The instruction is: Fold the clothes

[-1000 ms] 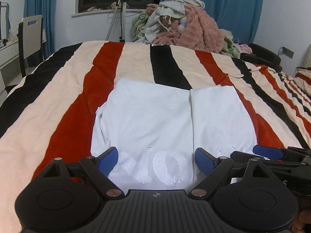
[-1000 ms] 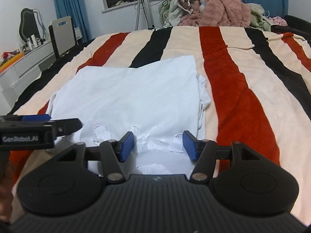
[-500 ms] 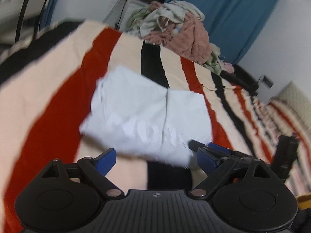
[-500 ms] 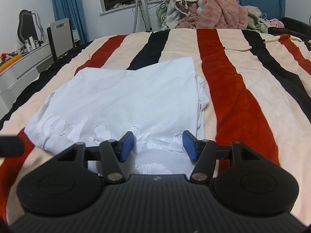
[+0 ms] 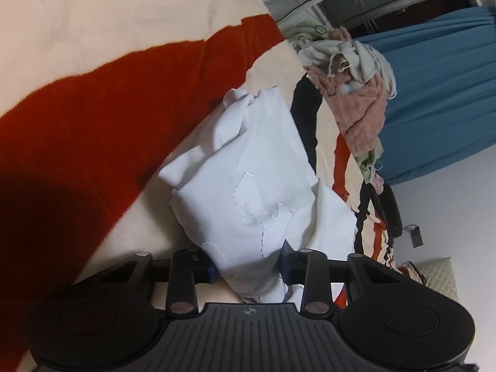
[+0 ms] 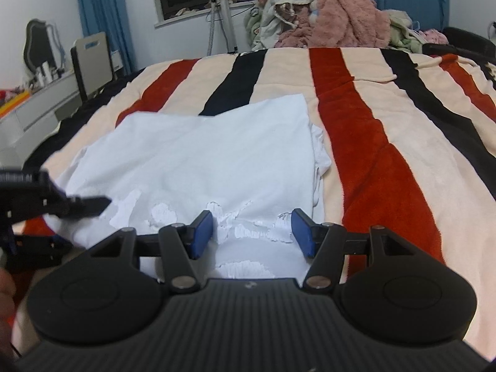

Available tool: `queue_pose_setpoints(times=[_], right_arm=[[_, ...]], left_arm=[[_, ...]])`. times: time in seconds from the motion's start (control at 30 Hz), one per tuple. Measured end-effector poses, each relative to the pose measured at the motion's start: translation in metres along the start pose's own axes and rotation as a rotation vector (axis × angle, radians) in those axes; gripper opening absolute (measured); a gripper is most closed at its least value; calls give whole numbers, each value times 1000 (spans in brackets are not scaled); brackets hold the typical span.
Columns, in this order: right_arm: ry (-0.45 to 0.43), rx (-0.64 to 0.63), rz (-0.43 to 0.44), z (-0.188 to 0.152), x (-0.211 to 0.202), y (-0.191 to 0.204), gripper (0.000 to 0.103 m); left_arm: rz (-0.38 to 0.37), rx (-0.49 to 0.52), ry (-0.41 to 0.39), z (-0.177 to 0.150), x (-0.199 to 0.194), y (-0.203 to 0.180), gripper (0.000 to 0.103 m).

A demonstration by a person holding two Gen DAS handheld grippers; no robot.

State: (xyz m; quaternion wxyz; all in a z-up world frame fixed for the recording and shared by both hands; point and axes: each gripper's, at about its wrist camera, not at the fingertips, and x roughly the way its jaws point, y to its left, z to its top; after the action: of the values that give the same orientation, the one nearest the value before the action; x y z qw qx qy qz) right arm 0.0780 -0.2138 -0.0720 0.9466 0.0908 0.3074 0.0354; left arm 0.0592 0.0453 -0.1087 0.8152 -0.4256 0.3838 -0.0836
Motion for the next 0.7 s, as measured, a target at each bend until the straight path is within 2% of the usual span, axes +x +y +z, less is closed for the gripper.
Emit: queue_pose_setpoints(times=[0.07,0.1,0.13,0.2,0.23,0.37,0.47,0.5,0.6,0.63,0.7], right_arm=[[-29,94,33,7,-11,-6,61],[-35,176,94,8,-18,-11,67],[-41,257,155,10,-25,-17,84],[-51,419,276,12,-38,-27,98],[-15,485,321,6,-36,-29,103],[130,745,501,-17,-27,-38,103],[251,797,471,-33,2,-36,103],[259,823,469,-38,9,-38,103],[190,955,465,-45,12,-52,101],[165,998,462,-47,13,-56,92],[95,1042,387,-51,8,-66,78]], left_arm=[[-13,-14,-3,1,-1,2,30],[-18,-25,-2,2,-1,3,30],[-22,-34,-1,1,-1,4,30],[-25,-36,-1,2,1,2,30],[-25,-33,-3,2,2,1,30],[-31,-39,-7,1,3,1,30],[-40,-60,-6,1,2,5,30],[-41,-63,-6,2,2,6,30],[-46,-78,-7,2,2,8,30],[-49,-83,-6,3,2,9,30],[-56,-94,-4,4,3,11,29]])
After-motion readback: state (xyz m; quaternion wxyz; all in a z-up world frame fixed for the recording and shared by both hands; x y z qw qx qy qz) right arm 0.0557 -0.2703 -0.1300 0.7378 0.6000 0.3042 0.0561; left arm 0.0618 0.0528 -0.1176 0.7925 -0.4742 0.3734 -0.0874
